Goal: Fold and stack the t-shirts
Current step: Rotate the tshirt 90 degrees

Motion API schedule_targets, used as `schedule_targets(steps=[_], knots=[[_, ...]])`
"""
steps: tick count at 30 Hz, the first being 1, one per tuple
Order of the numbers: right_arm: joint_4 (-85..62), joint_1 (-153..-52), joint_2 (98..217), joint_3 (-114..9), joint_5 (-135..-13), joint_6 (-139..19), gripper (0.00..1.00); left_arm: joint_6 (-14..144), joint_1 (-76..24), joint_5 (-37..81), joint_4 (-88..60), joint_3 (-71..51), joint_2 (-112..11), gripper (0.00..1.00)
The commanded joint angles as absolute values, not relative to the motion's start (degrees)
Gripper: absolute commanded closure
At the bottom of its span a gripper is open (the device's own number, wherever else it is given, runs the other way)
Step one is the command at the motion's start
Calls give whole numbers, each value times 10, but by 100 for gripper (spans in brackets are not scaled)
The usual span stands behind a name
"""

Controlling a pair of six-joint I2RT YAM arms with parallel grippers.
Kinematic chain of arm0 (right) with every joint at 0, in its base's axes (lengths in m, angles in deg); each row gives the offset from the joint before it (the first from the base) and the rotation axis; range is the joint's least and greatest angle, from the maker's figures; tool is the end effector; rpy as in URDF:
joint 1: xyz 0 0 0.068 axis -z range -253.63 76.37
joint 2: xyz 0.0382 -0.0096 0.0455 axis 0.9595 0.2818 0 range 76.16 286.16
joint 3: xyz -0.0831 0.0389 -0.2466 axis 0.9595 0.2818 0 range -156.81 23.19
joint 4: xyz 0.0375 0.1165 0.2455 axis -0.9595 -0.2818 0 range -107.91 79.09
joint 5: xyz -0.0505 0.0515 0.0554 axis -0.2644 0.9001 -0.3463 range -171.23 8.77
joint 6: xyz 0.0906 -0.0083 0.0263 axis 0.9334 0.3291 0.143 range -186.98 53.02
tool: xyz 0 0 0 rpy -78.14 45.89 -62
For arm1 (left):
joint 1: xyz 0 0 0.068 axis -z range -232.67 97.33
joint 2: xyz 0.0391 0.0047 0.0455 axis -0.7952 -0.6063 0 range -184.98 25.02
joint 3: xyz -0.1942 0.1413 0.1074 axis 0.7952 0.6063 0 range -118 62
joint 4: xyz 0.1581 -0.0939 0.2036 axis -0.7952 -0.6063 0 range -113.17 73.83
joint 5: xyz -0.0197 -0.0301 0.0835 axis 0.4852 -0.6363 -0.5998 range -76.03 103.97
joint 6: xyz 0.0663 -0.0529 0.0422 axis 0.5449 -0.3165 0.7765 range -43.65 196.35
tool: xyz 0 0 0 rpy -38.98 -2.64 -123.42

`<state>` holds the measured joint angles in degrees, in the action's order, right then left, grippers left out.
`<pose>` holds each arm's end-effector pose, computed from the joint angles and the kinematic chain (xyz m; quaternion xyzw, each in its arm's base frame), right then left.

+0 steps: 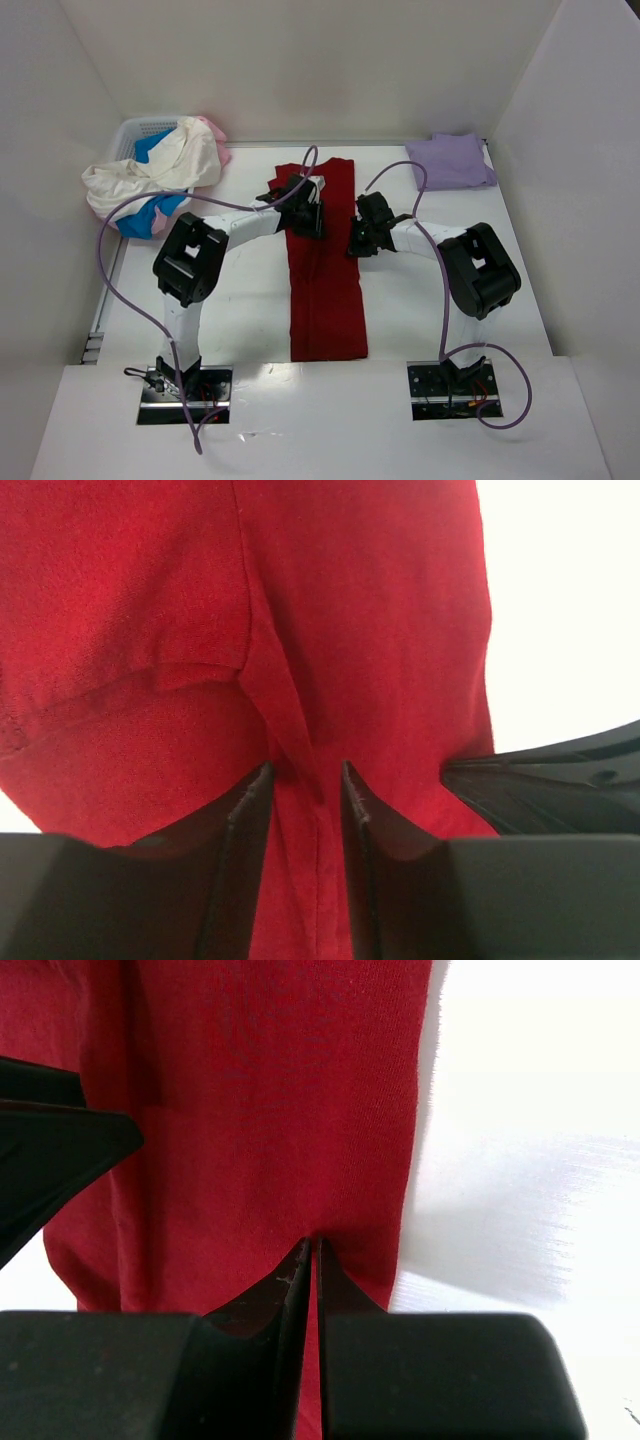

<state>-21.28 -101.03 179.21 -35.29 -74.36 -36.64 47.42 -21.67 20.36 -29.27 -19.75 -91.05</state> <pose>0.3460 0.1909 0.0920 0.0065 0.9520 0.1952 0.2357 0.4123 -0.2589 0.1282 0.0371 0.9298 -0.2261 0.2880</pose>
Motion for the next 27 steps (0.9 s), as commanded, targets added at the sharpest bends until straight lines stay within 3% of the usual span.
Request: schedule_targets(steps=[1, 7, 14, 21, 27], knots=[[-208, -1017, 1772, -348, -746, -371, 90, 457, -221, 196, -270, -205, -927, 68], [-208, -1017, 1778, -348, -746, -371, 90, 451, -231, 170, -270, -195, -921, 80], [-208, -1017, 1783, -343, -746, -371, 90, 451, -249, 170, -270, -177, -910, 81], [-214, -1017, 1783, -343, -751, -371, 90, 462, -254, 196, -270, -171, -910, 49], [-224, -1017, 1761, -356, -756, -371, 90, 498, -260, 194, -288, -171, -849, 34]])
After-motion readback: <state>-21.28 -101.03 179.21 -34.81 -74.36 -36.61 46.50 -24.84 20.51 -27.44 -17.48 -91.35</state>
